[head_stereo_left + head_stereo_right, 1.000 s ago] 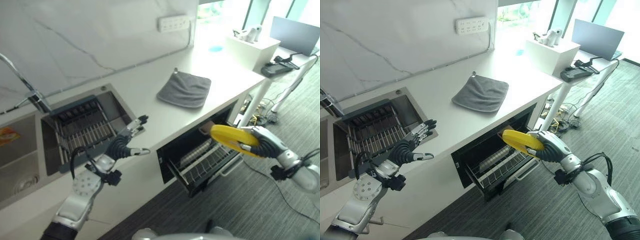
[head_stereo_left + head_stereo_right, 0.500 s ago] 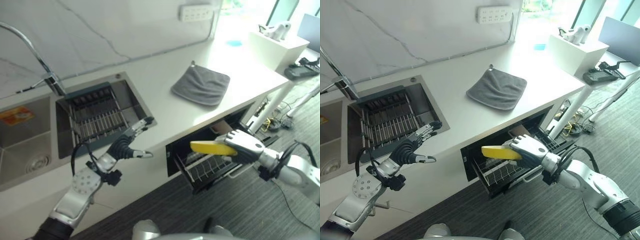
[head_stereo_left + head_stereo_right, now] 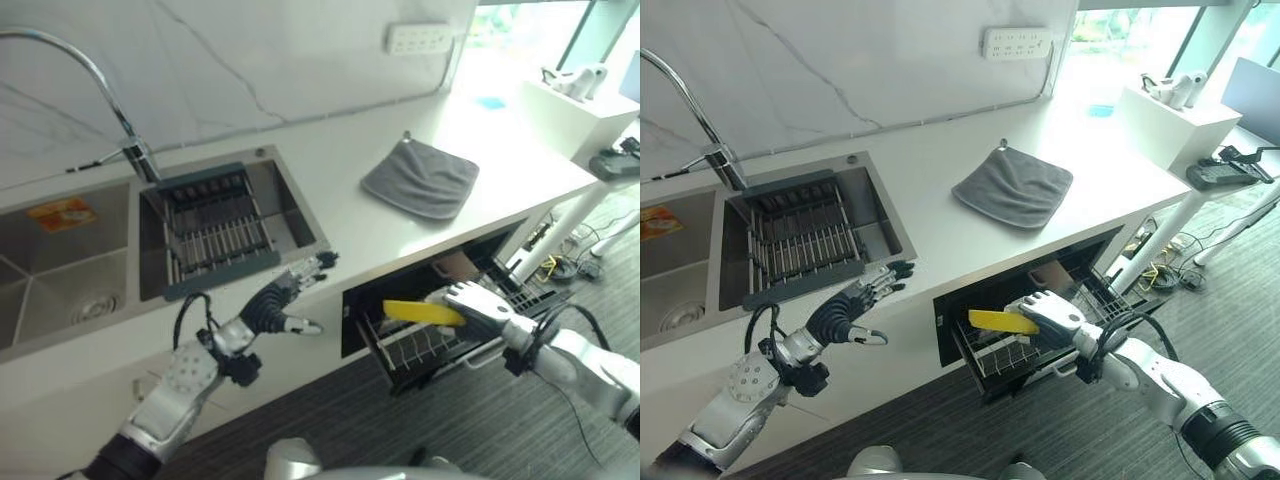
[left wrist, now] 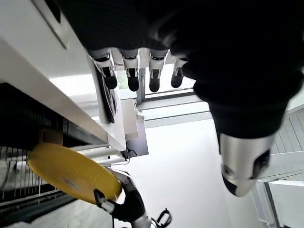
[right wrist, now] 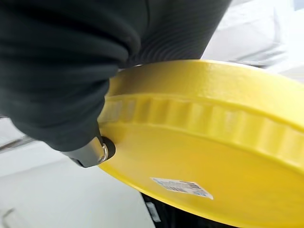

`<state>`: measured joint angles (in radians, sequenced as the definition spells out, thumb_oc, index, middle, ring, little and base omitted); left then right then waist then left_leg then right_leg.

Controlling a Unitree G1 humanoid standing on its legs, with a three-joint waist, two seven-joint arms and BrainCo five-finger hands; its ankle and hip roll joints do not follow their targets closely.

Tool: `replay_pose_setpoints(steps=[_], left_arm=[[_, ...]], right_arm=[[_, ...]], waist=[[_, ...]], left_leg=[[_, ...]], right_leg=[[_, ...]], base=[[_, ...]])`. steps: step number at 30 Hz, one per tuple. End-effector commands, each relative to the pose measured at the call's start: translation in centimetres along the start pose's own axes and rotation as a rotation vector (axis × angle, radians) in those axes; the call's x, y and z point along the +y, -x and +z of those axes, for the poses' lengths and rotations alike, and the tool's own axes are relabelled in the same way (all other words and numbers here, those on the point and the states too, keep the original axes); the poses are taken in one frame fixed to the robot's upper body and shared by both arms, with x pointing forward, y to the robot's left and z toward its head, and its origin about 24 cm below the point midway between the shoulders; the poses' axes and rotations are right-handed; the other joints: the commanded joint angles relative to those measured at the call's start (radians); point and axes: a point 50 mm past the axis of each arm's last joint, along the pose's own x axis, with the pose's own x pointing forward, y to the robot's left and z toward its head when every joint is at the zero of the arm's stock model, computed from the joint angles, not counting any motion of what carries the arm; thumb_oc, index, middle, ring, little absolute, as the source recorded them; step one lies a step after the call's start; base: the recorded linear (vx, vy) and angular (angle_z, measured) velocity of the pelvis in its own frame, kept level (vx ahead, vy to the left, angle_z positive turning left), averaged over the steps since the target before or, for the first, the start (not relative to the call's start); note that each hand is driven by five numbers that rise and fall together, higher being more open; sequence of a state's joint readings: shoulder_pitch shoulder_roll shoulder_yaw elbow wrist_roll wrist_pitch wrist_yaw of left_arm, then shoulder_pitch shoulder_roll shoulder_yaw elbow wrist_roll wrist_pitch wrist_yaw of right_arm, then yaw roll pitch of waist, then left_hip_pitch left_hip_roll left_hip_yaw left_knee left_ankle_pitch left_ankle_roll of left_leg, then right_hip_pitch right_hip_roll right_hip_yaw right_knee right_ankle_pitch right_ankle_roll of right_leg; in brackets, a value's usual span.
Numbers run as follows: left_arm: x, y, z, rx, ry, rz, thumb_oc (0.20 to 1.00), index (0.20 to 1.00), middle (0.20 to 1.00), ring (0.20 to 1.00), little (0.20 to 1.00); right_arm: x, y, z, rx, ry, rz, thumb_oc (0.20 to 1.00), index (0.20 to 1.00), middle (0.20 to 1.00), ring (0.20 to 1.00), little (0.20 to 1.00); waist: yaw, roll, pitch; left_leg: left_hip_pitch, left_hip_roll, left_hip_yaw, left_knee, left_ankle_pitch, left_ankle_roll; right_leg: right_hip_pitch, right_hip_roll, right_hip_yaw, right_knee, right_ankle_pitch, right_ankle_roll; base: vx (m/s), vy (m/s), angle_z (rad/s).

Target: Place the dishes in the dishwasher.

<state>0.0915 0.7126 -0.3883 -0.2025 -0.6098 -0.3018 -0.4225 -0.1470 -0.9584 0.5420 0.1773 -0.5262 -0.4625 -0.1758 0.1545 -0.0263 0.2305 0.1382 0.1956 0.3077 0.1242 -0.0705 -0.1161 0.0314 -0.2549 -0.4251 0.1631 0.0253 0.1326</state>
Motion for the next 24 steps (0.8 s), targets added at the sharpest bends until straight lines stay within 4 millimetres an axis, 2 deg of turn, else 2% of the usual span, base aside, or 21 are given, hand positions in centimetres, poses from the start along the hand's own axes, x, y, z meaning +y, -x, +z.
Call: replay_pose_setpoints(steps=[1, 2, 5, 9, 11, 13, 14, 19, 21, 24], left_arm=[[-2.8, -0.8, 0.3, -0.046, 0.262, -0.188, 1.0, 1.0, 1.0, 1.0, 1.0], [-4.4, -0.4, -1.5, 0.043, 0.423, -0.228, 1.0, 1.0, 1.0, 1.0, 1.0], [-5.7, 0.5, -3.9, 0.171, 0.513, -0.25, 1.0, 1.0, 1.0, 1.0, 1.0], [-5.6, 3.0, -7.2, 0.366, 0.491, -0.224, 1.0, 1.0, 1.0, 1.0, 1.0], [-5.5, 3.2, -7.5, 0.391, 0.481, -0.214, 1.0, 1.0, 1.0, 1.0, 1.0], [-4.8, 4.2, -8.7, 0.47, 0.436, -0.199, 1.0, 1.0, 1.0, 1.0, 1.0], [-4.0, 5.4, -10.0, 0.557, 0.358, -0.172, 1.0, 1.0, 1.0, 1.0, 1.0], [-1.9, 8.2, -12.1, 0.746, 0.133, -0.123, 1.0, 1.0, 1.0, 1.0, 1.0], [-0.6, 8.9, -12.9, 0.817, -0.028, -0.107, 1.0, 1.0, 1.0, 1.0, 1.0], [0.4, 8.7, -13.6, 0.846, -0.169, -0.107, 1.0, 1.0, 1.0, 1.0, 1.0]], right_arm=[[-3.0, -1.1, 0.3, -0.033, 0.043, -0.181, 0.2, 0.2, 0.2, 0.2, 0.2], [-2.5, -1.1, -0.2, -0.007, 0.024, -0.197, 0.2, 0.2, 0.2, 0.2, 0.2], [-2.2, -1.4, -0.9, 0.021, -0.003, -0.232, 0.2, 0.2, 0.2, 0.2, 0.2], [-3.2, -1.9, -1.9, 0.052, 0.032, -0.31, 0.2, 0.2, 0.2, 0.2, 0.2], [-3.5, -2.1, -2.0, 0.054, 0.048, -0.326, 0.2, 0.2, 0.2, 0.2, 0.2], [-4.8, -2.9, -2.9, 0.057, 0.088, -0.35, 0.2, 0.2, 0.2, 0.2, 0.2], [-6.1, -3.7, -3.5, 0.056, 0.131, -0.372, 0.2, 0.2, 0.2, 0.2, 0.2], [-8.0, -4.5, -4.0, 0.046, 0.203, -0.386, 0.2, 0.2, 0.2, 0.2, 0.2], [-9.8, -6.0, -4.0, 0.031, 0.254, -0.375, 0.2, 0.2, 0.2, 0.2, 0.2], [-10.9, -7.1, -4.0, 0.019, 0.31, -0.385, 0.2, 0.2, 0.2, 0.2, 0.2]], waist=[[0.023, 0.015, -0.035], [0.024, 0.012, -0.032], [0.028, 0.004, -0.024], [0.047, -0.002, 0.01], [0.05, -0.003, 0.014], [0.064, 0.0, 0.033], [0.077, -0.001, 0.053], [0.103, -0.012, 0.08], [0.118, -0.014, 0.1], [0.125, -0.015, 0.125]], left_leg=[[-0.094, -0.033, -0.055, 0.103, 0.003, 0.055], [-0.093, -0.03, -0.05, 0.108, -0.002, 0.056], [-0.103, -0.023, -0.047, 0.119, -0.008, 0.058], [-0.163, -0.01, -0.063, 0.149, -0.008, 0.054], [-0.171, -0.009, -0.064, 0.152, -0.007, 0.054], [-0.194, -0.007, -0.071, 0.158, -0.008, 0.053], [-0.218, -0.006, -0.079, 0.156, -0.005, 0.05], [-0.254, -0.01, -0.107, 0.153, 0.002, 0.044], [-0.292, -0.012, -0.121, 0.159, 0.003, 0.042], [-0.34, -0.015, -0.136, 0.171, 0.005, 0.041]], right_leg=[[0.098, 0.045, 0.021, 0.131, -0.186, -0.001], [0.102, 0.048, 0.025, 0.129, -0.188, -0.001], [0.098, 0.049, 0.028, 0.134, -0.19, -0.001], [0.059, 0.053, 0.031, 0.144, -0.187, 0.0], [0.055, 0.054, 0.03, 0.146, -0.187, -0.002], [0.035, 0.056, 0.031, 0.151, -0.193, -0.005], [0.014, 0.06, 0.03, 0.153, -0.194, -0.007], [-0.007, 0.071, 0.026, 0.151, -0.191, -0.004], [-0.048, 0.072, 0.025, 0.173, -0.197, -0.007], [-0.097, 0.074, 0.024, 0.198, -0.197, -0.008]], base=[[0.01, -0.073, 0.02], [0.0, -0.084, 0.03], [-0.03, -0.083, 0.03], [-0.12, -0.11, 0.07], [-0.1, -0.063, 0.1], [-0.19, -0.074, 0.03], [-0.2, -0.094, 0.04], [-0.07, -0.076, 0.06], [-0.14, -0.041, 0.06], [-0.14, -0.021, 0.02]])
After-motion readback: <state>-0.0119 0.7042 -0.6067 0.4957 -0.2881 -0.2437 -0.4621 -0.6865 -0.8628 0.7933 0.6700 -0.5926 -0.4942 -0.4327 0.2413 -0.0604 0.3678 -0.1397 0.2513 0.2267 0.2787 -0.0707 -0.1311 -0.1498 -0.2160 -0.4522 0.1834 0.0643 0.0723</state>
